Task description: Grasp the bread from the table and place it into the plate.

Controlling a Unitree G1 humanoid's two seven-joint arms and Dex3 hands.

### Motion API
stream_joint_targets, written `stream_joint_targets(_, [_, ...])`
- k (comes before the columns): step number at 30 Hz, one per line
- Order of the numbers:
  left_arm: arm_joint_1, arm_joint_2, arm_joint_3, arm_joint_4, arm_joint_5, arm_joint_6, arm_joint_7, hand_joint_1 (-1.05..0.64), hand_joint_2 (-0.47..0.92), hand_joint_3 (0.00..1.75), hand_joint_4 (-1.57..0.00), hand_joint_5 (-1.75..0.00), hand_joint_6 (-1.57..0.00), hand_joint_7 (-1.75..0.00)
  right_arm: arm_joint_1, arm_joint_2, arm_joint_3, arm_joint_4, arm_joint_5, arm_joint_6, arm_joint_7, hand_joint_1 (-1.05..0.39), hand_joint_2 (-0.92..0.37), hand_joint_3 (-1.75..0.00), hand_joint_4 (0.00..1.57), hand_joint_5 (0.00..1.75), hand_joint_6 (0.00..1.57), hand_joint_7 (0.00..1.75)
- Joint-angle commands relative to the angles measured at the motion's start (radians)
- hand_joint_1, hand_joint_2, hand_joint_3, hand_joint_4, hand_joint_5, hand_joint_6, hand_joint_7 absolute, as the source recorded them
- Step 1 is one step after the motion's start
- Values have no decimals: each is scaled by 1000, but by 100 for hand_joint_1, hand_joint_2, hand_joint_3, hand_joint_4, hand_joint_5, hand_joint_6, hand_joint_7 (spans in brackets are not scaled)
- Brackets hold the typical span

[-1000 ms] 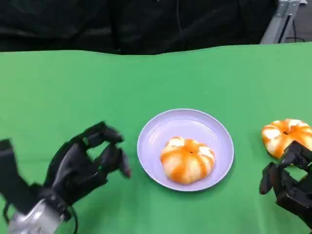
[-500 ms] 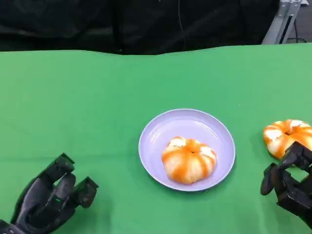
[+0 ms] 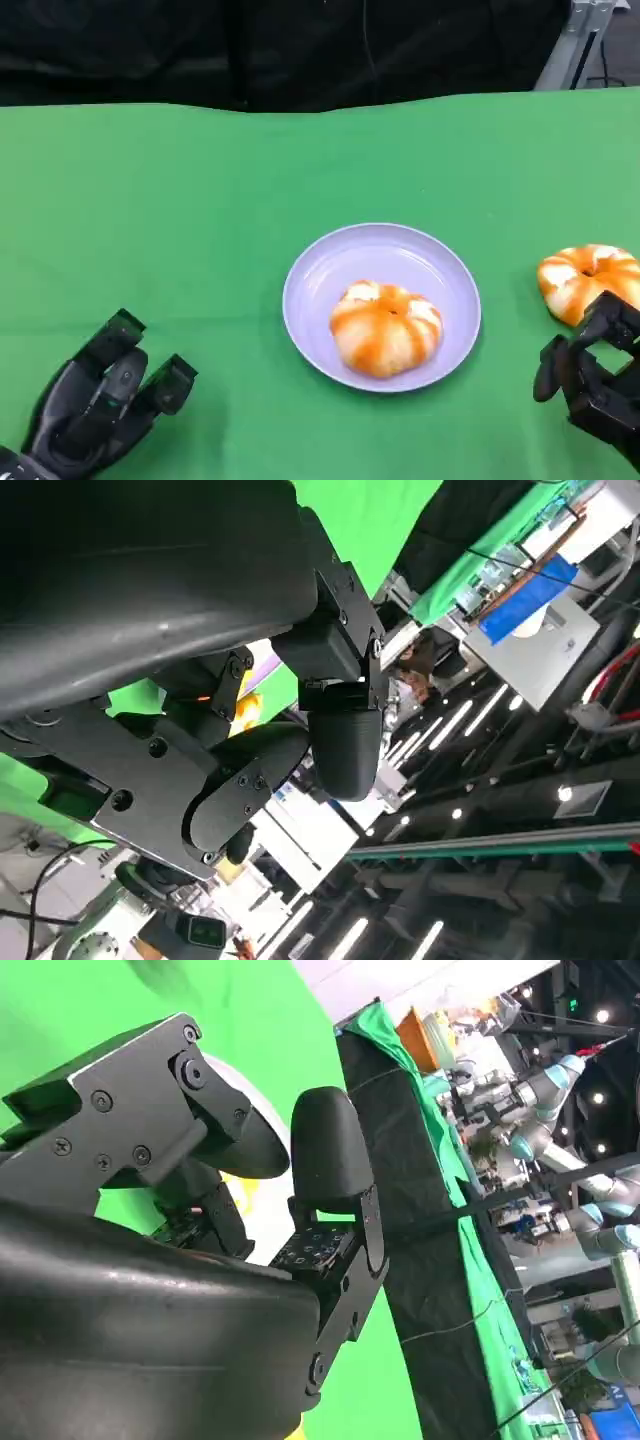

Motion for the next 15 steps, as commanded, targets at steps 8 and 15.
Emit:
stream_joint_targets(8, [-13, 8, 21, 10, 8, 20, -13, -15, 56, 99, -80, -175, -92, -144, 1, -12, -7, 3, 6, -3, 2, -7, -49, -126, 87, 175, 79, 154])
stream_joint_targets(15, [-17, 10, 20, 12, 9, 28, -15, -15, 58, 99, -80, -175, -93, -140, 1, -12, -9, -1, 9, 3, 0, -7, -48, -126, 87, 175, 79, 153])
